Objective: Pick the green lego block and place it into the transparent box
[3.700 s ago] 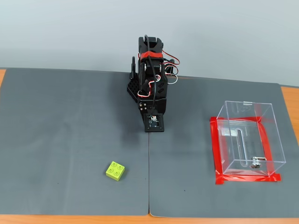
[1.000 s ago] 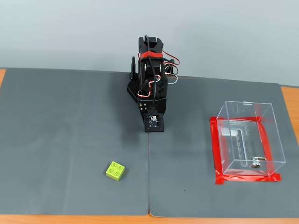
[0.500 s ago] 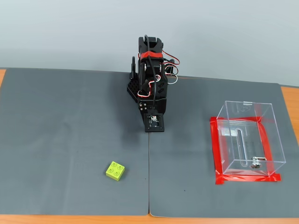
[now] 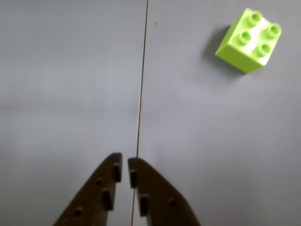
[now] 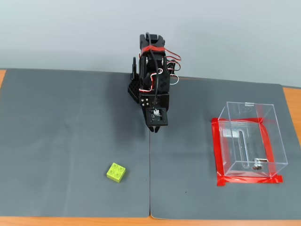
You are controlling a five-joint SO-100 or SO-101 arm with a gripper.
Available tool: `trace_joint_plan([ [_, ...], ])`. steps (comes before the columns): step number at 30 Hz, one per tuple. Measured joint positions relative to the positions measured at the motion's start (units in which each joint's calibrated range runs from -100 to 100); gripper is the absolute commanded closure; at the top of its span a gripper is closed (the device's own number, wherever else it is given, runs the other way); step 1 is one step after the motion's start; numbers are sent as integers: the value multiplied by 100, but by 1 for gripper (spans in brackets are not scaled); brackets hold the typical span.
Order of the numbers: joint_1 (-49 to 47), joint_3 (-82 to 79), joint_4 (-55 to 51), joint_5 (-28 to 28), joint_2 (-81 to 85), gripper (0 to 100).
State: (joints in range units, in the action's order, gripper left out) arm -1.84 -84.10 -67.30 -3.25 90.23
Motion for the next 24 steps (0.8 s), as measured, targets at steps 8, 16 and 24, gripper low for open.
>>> trace_joint_plan([
  [8, 66, 1374, 555, 0, -2039, 98],
  [16, 626, 3062, 564, 20, -3891, 98],
  [24, 1304, 4589, 564, 20, -5820, 98],
])
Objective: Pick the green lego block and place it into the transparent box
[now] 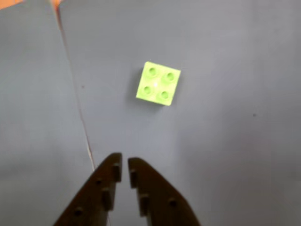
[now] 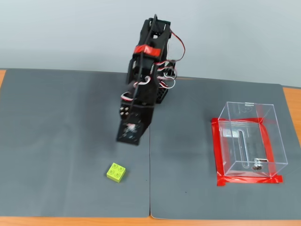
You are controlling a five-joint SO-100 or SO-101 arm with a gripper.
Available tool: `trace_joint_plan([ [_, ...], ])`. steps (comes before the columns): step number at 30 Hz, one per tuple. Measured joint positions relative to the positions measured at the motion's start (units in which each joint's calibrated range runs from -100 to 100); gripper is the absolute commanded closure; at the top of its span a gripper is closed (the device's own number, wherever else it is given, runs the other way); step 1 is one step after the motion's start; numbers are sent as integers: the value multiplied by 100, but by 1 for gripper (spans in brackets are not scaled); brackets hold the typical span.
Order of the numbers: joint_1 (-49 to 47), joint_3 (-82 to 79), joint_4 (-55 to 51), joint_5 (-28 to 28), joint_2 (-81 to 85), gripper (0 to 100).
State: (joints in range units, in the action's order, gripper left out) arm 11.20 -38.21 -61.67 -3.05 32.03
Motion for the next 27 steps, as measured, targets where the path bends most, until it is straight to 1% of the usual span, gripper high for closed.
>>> trace_joint_plan([
  [4, 236, 638, 0, 0, -697, 98],
  [9, 368, 1069, 78, 0, -1334, 98],
  [16, 346, 1096, 1023, 0, -1827, 98],
  [20, 391, 1096, 1171, 0, -2073, 98],
  [27, 155, 1096, 1171, 0, -2268, 97],
])
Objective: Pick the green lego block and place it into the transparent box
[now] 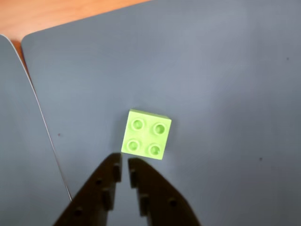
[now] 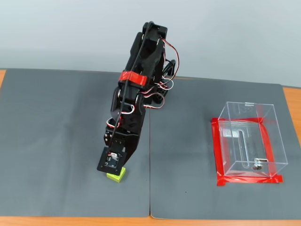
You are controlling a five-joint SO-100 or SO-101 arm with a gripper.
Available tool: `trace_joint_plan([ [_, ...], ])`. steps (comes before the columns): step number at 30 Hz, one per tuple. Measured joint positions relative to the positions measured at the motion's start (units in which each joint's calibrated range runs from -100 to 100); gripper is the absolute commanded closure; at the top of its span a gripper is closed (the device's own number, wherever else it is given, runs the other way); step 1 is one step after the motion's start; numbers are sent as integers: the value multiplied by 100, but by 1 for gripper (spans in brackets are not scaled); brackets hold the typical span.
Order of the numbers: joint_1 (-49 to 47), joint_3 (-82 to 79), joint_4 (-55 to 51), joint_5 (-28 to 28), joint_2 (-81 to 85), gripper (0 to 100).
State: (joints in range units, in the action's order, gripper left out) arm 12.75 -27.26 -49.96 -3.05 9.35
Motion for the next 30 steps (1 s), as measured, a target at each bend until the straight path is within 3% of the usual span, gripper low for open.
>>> trace_joint_plan([
  [8, -228, 0, 0, 0, 0, 73],
  [12, -221, -180, 0, 0, 0, 66],
  [30, -184, -395, 26, 0, -357, 66],
])
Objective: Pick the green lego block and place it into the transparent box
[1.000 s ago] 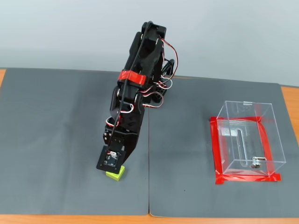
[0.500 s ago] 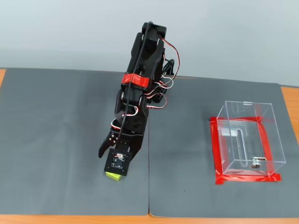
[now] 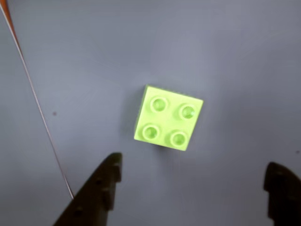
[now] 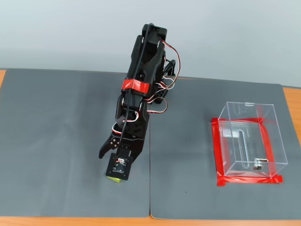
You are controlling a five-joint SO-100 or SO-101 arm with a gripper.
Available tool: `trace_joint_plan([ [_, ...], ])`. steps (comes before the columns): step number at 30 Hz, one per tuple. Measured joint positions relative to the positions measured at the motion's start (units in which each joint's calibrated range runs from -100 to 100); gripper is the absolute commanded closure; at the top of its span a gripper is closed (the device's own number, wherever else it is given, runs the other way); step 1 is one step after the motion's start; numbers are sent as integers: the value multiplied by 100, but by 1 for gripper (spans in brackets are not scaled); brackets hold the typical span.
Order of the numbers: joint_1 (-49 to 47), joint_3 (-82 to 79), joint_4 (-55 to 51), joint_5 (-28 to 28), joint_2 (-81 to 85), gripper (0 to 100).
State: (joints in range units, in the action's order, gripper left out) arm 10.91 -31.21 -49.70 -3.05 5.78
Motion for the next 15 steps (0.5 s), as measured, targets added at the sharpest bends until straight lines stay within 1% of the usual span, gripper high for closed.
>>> trace_joint_plan([
  [10, 7, 9, 685, 0, -484, 66],
  [15, 7, 9, 781, 0, -620, 66],
])
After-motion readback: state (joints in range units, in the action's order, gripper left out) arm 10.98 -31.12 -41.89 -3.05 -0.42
